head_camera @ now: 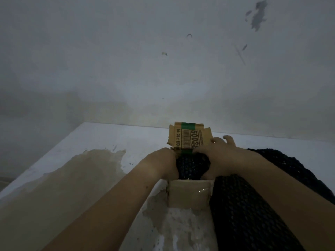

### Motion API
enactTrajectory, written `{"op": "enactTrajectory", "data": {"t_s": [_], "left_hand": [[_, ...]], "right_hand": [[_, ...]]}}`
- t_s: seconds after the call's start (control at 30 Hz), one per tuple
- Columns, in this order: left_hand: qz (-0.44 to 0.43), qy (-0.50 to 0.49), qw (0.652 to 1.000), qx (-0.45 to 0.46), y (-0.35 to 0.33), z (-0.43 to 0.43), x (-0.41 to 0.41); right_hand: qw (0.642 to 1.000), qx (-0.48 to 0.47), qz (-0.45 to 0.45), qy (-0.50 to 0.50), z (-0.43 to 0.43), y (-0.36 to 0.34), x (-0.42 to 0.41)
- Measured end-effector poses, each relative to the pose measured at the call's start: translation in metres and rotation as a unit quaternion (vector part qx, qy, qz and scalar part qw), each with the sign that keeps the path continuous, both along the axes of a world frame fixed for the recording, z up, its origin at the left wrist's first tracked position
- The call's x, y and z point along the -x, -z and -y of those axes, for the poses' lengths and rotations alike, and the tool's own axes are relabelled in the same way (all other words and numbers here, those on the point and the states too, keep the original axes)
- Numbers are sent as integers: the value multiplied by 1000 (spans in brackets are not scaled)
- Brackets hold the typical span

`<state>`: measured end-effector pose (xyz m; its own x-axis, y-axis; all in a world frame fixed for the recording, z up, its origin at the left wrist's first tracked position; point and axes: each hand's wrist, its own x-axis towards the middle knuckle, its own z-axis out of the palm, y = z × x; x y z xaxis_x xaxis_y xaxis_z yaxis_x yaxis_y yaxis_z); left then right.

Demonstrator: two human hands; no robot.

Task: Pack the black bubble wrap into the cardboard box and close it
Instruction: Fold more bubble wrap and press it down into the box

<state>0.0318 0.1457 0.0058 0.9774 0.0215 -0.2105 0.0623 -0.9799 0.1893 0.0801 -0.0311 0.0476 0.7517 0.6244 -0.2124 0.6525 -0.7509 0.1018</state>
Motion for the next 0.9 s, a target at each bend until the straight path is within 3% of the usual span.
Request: {"op": "enactTrajectory", "data": {"t_s": [0.13,0.27,0.33,0.47,0.53,0.7,0.8,0.9], "left_hand": [[-3,3,1000,-8,-1,1,0],[-11,6,1000,5,-1,1,-1],[-28,5,999,23,-5,-1,0],[-49,-6,994,94,-47,-8,15],[-54,4,996,77,-63,-8,27],[-120,43,992,20,-39,5,58],[-76,54,996,-15,-25,7,57],[-44,64,996,-33,-25,5,59]], "right_hand": [[991,73,106,-28,-19,17,9],[982,76,171,-22,-27,31,11],[988,29,146,-36,-20,29,6],[996,-78,-30,2,3,-5,9],[996,-83,-25,-1,16,-15,16],[996,54,-4,-75,19,15,45],[996,56,12,-71,14,23,50],[998,-4,-6,-66,19,19,48]]}}
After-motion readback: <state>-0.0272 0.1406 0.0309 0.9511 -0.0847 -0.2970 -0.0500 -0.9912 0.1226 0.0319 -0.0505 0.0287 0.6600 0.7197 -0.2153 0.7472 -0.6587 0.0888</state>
